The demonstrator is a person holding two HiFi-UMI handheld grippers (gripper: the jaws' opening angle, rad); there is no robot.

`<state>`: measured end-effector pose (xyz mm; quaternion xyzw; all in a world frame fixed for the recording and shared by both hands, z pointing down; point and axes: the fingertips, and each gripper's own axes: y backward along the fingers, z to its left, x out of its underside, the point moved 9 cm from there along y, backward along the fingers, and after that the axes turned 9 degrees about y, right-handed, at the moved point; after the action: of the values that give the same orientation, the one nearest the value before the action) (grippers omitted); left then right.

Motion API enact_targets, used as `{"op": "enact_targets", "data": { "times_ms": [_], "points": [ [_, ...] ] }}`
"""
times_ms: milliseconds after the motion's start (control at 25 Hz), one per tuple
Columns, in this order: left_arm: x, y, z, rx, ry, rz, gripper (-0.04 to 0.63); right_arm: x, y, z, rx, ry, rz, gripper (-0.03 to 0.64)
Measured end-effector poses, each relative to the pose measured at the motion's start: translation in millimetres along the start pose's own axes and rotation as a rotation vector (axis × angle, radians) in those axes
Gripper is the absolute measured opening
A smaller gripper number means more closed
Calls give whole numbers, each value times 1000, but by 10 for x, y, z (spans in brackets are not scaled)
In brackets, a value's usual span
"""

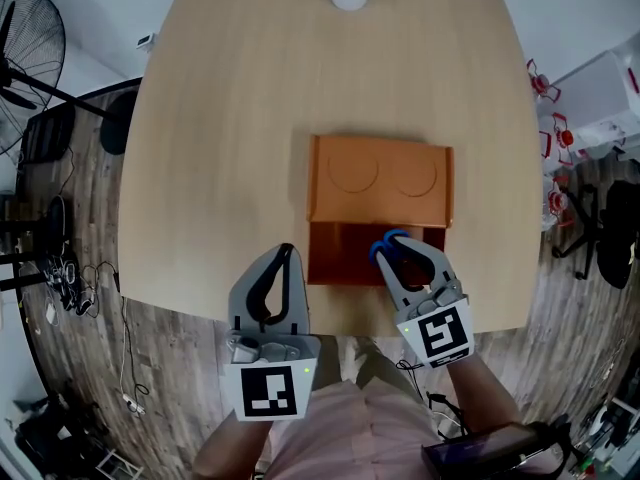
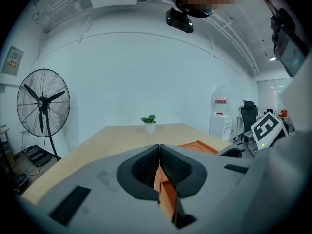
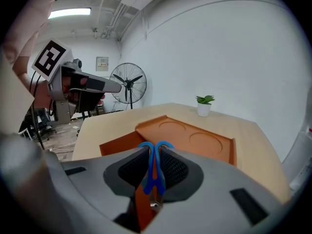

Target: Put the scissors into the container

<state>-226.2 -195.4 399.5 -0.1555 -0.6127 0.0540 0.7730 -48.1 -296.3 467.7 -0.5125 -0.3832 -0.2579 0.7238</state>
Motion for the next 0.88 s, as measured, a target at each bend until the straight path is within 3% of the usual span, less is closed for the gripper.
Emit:
{"op": "enact_targets", "data": {
  "times_ms": [880],
  "points": [
    [209,1,239,-71,33,62,12,108,-411,87,-141,82,192,77]
  ]
}}
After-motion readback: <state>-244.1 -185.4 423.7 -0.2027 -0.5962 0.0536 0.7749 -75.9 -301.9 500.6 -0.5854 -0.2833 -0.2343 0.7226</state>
